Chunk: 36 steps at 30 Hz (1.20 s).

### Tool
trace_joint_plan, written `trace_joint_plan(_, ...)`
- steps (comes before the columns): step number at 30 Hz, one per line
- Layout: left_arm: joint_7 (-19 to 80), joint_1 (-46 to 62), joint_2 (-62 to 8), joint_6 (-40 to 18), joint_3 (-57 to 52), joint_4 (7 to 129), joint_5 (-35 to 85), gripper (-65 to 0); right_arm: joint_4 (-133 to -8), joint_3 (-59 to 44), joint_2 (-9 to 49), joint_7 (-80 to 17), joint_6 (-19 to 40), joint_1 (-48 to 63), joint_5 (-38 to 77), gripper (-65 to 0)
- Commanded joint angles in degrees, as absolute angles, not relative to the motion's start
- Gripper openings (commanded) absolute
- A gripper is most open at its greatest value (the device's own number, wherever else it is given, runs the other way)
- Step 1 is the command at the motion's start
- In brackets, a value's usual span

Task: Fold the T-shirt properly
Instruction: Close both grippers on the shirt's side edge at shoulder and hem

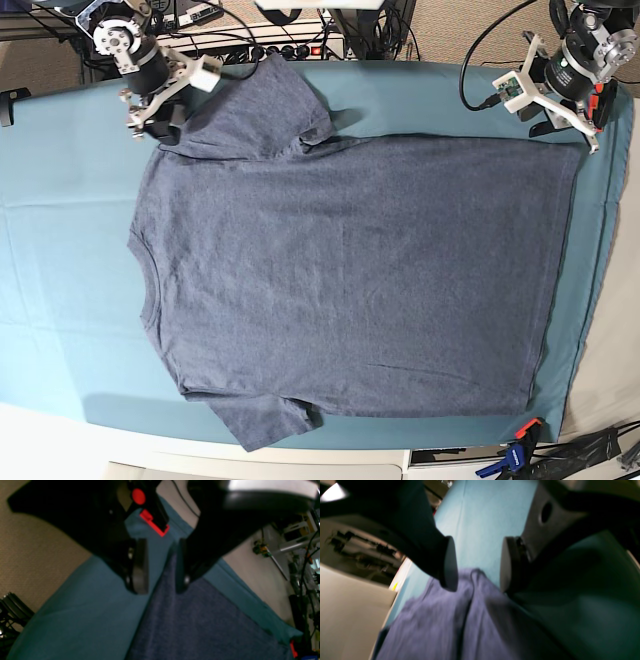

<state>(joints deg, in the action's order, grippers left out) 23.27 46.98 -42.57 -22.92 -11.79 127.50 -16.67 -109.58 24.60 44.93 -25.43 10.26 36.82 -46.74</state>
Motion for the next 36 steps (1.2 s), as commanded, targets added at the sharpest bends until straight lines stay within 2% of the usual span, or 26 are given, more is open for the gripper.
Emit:
trace_joint_plan(1,22.7,47.3,-43.3,-22.2,-12.1,128.4,-16.7,-45.2,-109.1,26.7,45.4,-22.7,17.0,38.1,-43.7,-35.4)
trace_joint_plan(4,22.7,47.3,-43.3,-22.2,-12.1,128.4,-16.7,-45.2,-109.1,29.5,45.4,-21.3,19.4,38.1,-44.7,-35.4)
trace_joint_plan(11,22.7,47.3,-43.3,-22.2,-12.1,128.4,-16.7,-45.2,-109.1,32.7,45.2,-21.0,19.6,38.0,-44.9,-36.3)
trace_joint_plan(12,22.7,47.3,-43.3,-22.2,-12.1,128.4,-16.7,-45.2,-109.1,32.7,45.2,-21.1,19.6,37.8,-44.9,-38.8)
trace_joint_plan(13,22.7,47.3,-43.3,-22.2,-12.1,128.4,-16.7,-45.2,-109.1,32.7,45.2,-21.2,19.6,37.5,-45.2,-44.3)
trace_joint_plan(15,22.7,47.3,-43.3,-22.3,-12.1,128.4,-16.7,-45.2,-109.1,32.7,45.2,-21.4,19.6,36.8,-46.2,-61.6)
trace_joint_plan(16,22.7,47.3,-43.3,-22.3,-12.1,128.4,-16.7,-45.2,-109.1,32.7,45.2,-21.5,19.5,36.2,-46.1,-65.0)
trace_joint_plan(23,22.0,47.3,-43.5,-22.3,-12.1,127.8,-16.7,-45.2,-109.1,32.7,45.2,-22.1,18.1,33.7,-46.5,-65.0)
trace_joint_plan(30,19.2,44.2,-44.8,-22.3,-11.5,119.8,-19.0,-45.2,-109.1,32.6,45.2,-23.7,14.7,31.8,-47.0,-65.0)
trace_joint_plan(36,18.4,39.4,-46.2,-22.2,-4.6,112.9,-22.9,-45.1,-109.1,32.6,45.2,-23.7,14.7,31.6,-47.2,-65.0)
